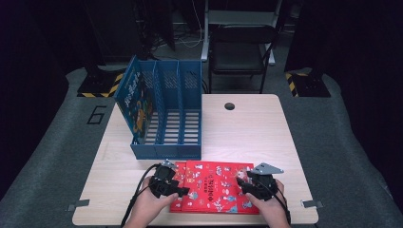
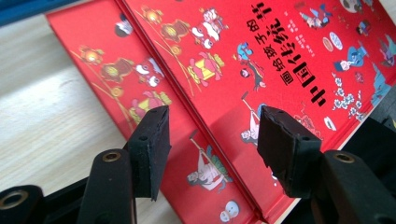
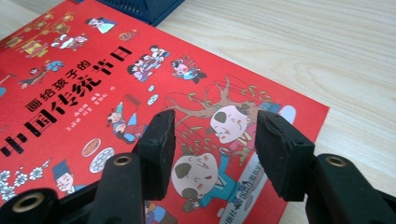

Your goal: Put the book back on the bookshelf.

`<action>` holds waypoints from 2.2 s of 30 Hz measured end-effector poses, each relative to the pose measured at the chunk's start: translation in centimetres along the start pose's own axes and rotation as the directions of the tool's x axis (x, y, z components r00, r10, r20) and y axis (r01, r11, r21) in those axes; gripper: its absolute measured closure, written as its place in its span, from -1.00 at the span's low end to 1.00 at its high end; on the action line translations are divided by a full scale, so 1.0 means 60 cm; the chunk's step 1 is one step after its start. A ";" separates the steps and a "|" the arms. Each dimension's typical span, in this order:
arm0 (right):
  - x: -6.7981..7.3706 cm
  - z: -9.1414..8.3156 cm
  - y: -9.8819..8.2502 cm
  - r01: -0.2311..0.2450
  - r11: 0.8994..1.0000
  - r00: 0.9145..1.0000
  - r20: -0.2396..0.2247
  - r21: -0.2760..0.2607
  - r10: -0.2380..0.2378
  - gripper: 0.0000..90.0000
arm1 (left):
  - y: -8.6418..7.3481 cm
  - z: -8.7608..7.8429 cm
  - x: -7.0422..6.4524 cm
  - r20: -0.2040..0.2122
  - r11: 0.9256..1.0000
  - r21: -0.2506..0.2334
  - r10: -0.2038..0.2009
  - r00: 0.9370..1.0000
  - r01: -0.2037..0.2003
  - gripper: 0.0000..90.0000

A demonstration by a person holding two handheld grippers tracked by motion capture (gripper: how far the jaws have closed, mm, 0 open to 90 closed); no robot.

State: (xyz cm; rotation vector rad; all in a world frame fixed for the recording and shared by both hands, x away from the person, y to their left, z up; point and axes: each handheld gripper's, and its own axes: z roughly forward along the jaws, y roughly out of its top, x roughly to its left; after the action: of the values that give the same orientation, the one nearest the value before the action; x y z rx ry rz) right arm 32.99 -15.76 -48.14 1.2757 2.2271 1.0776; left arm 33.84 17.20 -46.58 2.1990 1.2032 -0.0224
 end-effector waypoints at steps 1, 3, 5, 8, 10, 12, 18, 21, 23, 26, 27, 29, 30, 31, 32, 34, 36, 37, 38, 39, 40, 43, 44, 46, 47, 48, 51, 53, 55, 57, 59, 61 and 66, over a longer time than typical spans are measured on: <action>-0.001 -0.001 -0.001 -0.003 1.000 1.000 0.002 -0.003 0.003 0.06 | 0.000 0.002 0.000 -0.001 1.000 0.013 0.016 1.000 -0.016 -0.03; -0.004 -0.002 -0.002 -0.007 1.000 1.000 0.013 -0.005 0.007 0.06 | -0.001 0.009 -0.005 0.002 1.000 0.010 0.008 1.000 -0.008 -0.04; -0.008 -0.002 -0.004 -0.025 1.000 1.000 0.012 -0.001 0.025 0.06 | -0.001 0.012 -0.006 0.011 1.000 0.015 0.011 1.000 -0.011 -0.05; -0.014 -0.002 -0.007 -0.042 0.999 0.999 0.018 0.012 0.042 0.06 | -0.001 0.016 -0.009 0.008 0.999 0.022 0.026 1.000 -0.027 -0.06; -0.017 -0.001 -0.009 -0.067 0.997 0.998 0.016 0.023 0.067 0.03 | -0.001 0.019 -0.012 0.008 1.000 0.007 0.011 1.000 -0.011 -0.07; -0.020 0.000 -0.011 -0.069 0.997 0.997 0.021 0.029 0.068 0.03 | 0.000 0.019 -0.012 0.022 0.999 0.020 0.026 0.999 -0.026 -0.07; -0.025 -0.001 -0.015 -0.089 0.995 0.996 0.030 0.035 0.088 0.01 | 0.000 0.021 -0.014 0.011 1.000 0.011 0.025 1.000 -0.025 -0.10; -0.026 -0.002 -0.016 -0.095 0.995 0.995 0.041 0.041 0.093 -0.01 | 0.000 0.022 -0.016 0.006 1.000 0.008 0.023 1.000 -0.023 -0.12; -0.028 -0.003 -0.017 -0.101 0.994 0.994 0.047 0.039 0.100 -0.02 | 0.000 0.022 -0.017 0.004 1.000 0.005 0.018 1.000 -0.018 -0.13; -0.034 -0.001 -0.020 -0.111 0.992 0.993 0.043 0.054 0.109 -0.03 | -0.001 0.022 -0.018 0.003 1.000 0.003 0.018 1.000 -0.018 -0.13; -0.035 -0.001 -0.020 -0.130 0.990 0.991 0.038 0.055 0.128 -0.03 | -0.001 0.022 -0.018 0.004 1.000 0.002 0.018 1.000 -0.018 -0.13; -0.038 -0.001 -0.021 -0.124 0.991 0.992 0.037 0.057 0.122 -0.03 | -0.001 0.023 -0.018 0.003 1.000 0.001 0.017 1.000 -0.017 -0.13; -0.039 -0.001 -0.021 -0.130 0.990 0.991 0.036 0.055 0.128 -0.03 | -0.001 0.021 -0.016 0.003 0.999 0.012 0.034 0.999 -0.034 -0.13; -0.038 -0.001 -0.021 -0.139 0.989 0.990 0.034 0.054 0.138 -0.03 | -0.001 0.021 -0.016 0.001 0.999 0.012 0.037 0.999 -0.037 -0.13; -0.039 -0.001 -0.022 -0.140 0.989 0.990 0.031 0.052 0.138 -0.03 | -0.001 0.022 -0.017 0.000 0.999 0.008 0.034 0.999 -0.034 -0.14; -0.040 -0.001 -0.023 -0.151 0.987 0.988 0.027 0.052 0.149 -0.02 | -0.001 0.022 -0.017 -0.002 0.999 0.007 0.036 0.999 -0.036 -0.13; -0.041 -0.001 -0.023 -0.148 0.988 0.989 0.023 0.051 0.147 0.00 | -0.002 0.024 -0.020 -0.007 1.000 -0.005 0.022 1.000 -0.022 -0.13; -0.041 -0.001 -0.023 -0.148 0.988 0.989 0.021 0.052 0.147 0.02 | -0.002 0.023 -0.020 -0.008 1.000 -0.002 0.025 1.000 -0.025 -0.14; -0.040 -0.001 -0.023 -0.149 0.987 0.989 0.025 0.052 0.148 0.04 | -0.002 0.023 -0.020 -0.011 0.999 0.003 0.032 0.999 -0.032 -0.14; -0.040 -0.002 -0.022 -0.147 0.988 0.989 0.028 0.052 0.146 0.09 | -0.001 0.023 -0.020 -0.011 0.999 0.003 0.032 0.999 -0.032 -0.14; -0.039 -0.003 -0.022 -0.150 0.987 0.988 0.033 0.052 0.148 0.15 | -0.002 0.023 -0.021 -0.011 1.000 -0.001 0.026 1.000 -0.026 -0.14; -0.036 -0.008 -0.017 -0.110 0.992 0.993 0.058 0.069 0.106 0.32 | -0.002 0.023 -0.020 -0.007 1.000 -0.003 0.024 1.000 -0.024 -0.14; -0.036 -0.009 -0.017 -0.106 0.992 0.993 0.059 0.072 0.102 0.33 | -0.002 0.024 -0.020 -0.007 1.000 -0.003 0.024 1.000 -0.024 -0.15; -0.037 -0.009 -0.017 -0.104 0.992 0.993 0.056 0.076 0.100 0.37 | -0.002 0.024 -0.021 -0.008 1.000 -0.003 0.023 1.000 -0.023 -0.15; -0.038 -0.009 -0.017 -0.109 0.991 0.993 0.056 0.079 0.105 0.39 | -0.001 0.023 -0.021 -0.009 0.999 0.005 0.032 0.999 -0.032 -0.15; -0.039 -0.010 -0.017 -0.128 0.988 0.991 0.053 0.084 0.124 0.41 | -0.001 0.023 -0.022 -0.010 1.000 0.003 0.022 1.000 -0.022 -0.15; -0.043 -0.011 -0.019 -0.126 0.989 0.992 0.042 0.081 0.123 0.42 | -0.001 0.023 -0.022 -0.016 1.000 0.007 0.030 0.999 -0.029 -0.15; -0.042 -0.011 -0.019 -0.121 0.990 0.992 0.043 0.077 0.118 0.42 | -0.001 0.023 -0.022 -0.017 1.000 -0.001 0.020 1.000 -0.020 -0.13; -0.039 -0.012 -0.018 -0.116 0.990 0.992 0.057 0.075 0.111 0.43 | 0.000 0.023 -0.022 -0.014 1.000 0.001 0.018 1.000 -0.018 -0.13; -0.040 -0.013 -0.019 -0.108 0.991 0.993 0.057 0.075 0.104 0.42 | 0.000 0.023 -0.022 -0.017 1.000 0.005 0.029 0.999 -0.029 -0.13; -0.044 -0.015 -0.022 -0.132 0.989 0.990 0.058 0.071 0.128 0.36 | 0.001 0.024 -0.023 -0.015 1.000 -0.007 0.015 1.000 -0.015 -0.13; -0.053 -0.016 -0.027 -0.173 0.982 0.985 0.041 0.070 0.170 0.21 | 0.001 0.026 -0.024 -0.012 1.000 -0.009 0.018 1.000 -0.018 -0.13; -0.069 -0.015 -0.037 -0.295 0.953 0.954 -0.031 0.064 0.298 0.23 | 0.003 0.029 -0.028 -0.011 1.000 -0.012 0.022 1.000 -0.023 -0.13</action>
State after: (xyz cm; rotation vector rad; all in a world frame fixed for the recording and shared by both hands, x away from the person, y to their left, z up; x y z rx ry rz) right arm 33.32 -20.35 -49.52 1.6694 2.1563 1.1570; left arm 33.44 14.93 -47.37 2.2050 1.1818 0.0063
